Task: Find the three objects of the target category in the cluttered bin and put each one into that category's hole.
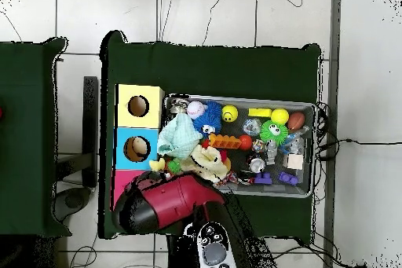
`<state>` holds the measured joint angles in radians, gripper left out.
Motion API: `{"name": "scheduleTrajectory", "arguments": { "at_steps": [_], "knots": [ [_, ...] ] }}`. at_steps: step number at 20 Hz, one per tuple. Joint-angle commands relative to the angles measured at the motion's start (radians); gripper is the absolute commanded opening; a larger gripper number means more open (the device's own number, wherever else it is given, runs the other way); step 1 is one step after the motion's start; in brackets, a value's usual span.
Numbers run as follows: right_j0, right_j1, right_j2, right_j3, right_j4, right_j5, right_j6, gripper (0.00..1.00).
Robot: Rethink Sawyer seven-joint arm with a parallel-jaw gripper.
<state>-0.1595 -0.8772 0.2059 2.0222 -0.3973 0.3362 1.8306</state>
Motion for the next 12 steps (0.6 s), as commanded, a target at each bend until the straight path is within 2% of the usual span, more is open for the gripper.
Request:
{"name": "scheduleTrajectory", "arguments": {
  "at_steps": [1,6,12],
  "knots": [
    [-0.070,0.006,0.106,0.108,0.091,-0.005,0.108,0.00],
    [-0.178,-0.069,0.216,0.190,0.158,0.008,0.069,0.00],
    [-0.188,-0.145,0.210,0.197,0.184,0.061,0.054,0.00]
  ]
}}
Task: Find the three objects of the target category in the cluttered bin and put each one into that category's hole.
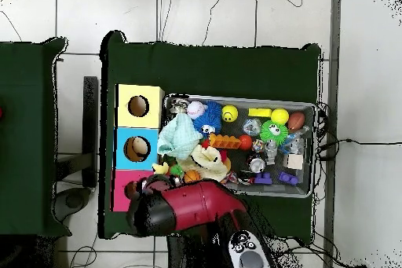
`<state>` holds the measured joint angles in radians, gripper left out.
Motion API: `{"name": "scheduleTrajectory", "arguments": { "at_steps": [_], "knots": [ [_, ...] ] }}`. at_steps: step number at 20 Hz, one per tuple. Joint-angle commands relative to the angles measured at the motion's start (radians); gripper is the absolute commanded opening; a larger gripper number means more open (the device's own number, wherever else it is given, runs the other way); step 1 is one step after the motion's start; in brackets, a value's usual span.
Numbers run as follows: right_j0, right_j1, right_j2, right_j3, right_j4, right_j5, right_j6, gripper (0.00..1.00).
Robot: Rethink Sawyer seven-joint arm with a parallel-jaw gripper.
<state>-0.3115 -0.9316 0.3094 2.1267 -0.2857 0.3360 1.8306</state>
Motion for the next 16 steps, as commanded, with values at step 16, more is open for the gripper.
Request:
{"name": "scheduleTrajectory", "arguments": {
  "at_steps": [16],
  "knots": [
    [0.134,0.090,-0.013,-0.012,-0.007,-0.074,0.131,0.00]
  ]
}}
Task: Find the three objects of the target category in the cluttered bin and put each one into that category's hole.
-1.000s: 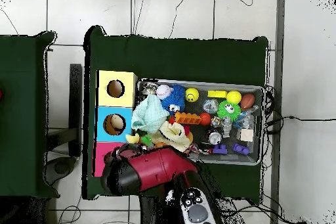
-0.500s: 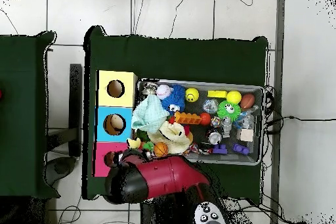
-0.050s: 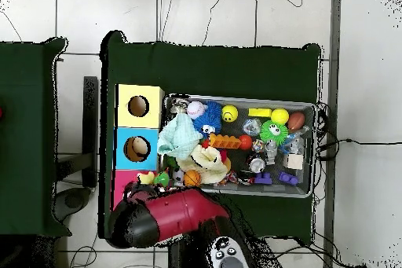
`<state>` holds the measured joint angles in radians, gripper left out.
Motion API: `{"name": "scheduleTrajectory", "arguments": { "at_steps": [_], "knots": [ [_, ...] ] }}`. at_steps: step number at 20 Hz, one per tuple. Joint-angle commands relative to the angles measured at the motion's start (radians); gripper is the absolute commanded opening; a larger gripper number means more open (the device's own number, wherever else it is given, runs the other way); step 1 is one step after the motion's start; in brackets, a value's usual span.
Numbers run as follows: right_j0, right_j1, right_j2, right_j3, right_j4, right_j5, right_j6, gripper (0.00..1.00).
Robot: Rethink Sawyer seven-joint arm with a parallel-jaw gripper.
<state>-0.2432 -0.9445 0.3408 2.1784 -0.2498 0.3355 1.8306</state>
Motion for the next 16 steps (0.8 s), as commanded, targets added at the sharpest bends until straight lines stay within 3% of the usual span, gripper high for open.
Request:
{"name": "scheduleTrajectory", "arguments": {
  "at_steps": [1,6,16],
  "knots": [
    [0.083,0.122,-0.068,-0.076,-0.054,-0.084,0.137,0.00],
    [0.126,0.217,-0.121,-0.109,-0.072,-0.183,0.136,0.00],
    [0.135,0.246,-0.135,-0.135,-0.057,-0.199,0.090,0.00]
  ]
}}
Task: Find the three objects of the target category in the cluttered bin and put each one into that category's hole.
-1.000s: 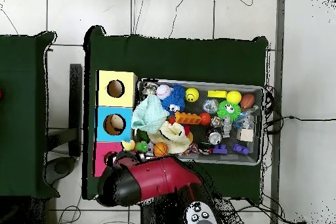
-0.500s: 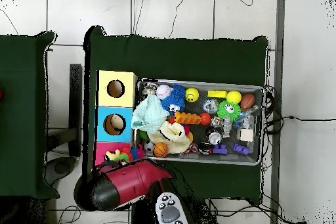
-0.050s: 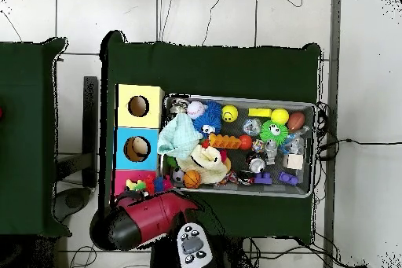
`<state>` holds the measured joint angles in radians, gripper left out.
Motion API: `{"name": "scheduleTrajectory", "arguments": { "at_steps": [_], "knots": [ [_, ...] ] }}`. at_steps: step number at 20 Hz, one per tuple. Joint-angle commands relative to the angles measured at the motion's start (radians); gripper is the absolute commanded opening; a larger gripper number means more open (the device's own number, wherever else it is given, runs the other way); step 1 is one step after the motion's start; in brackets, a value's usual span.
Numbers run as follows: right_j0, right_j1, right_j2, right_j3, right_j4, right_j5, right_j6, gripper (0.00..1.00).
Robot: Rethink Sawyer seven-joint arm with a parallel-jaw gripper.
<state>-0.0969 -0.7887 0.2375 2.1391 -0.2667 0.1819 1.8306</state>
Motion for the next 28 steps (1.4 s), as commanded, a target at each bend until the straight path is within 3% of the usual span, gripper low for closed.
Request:
{"name": "scheduleTrajectory", "arguments": {
  "at_steps": [1,8,9,22,28],
  "knots": [
    [-0.014,0.086,-0.027,-0.093,-0.038,-0.040,0.086,0.00],
    [-0.033,0.085,-0.009,-0.088,-0.020,-0.013,0.081,0.00],
    [-0.032,0.085,-0.011,-0.089,-0.022,-0.013,0.079,1.00],
    [-0.039,0.067,-0.002,-0.090,-0.014,0.027,0.066,1.00],
    [-0.059,-0.029,0.028,-0.087,0.038,0.171,0.040,1.00]
  ]
}}
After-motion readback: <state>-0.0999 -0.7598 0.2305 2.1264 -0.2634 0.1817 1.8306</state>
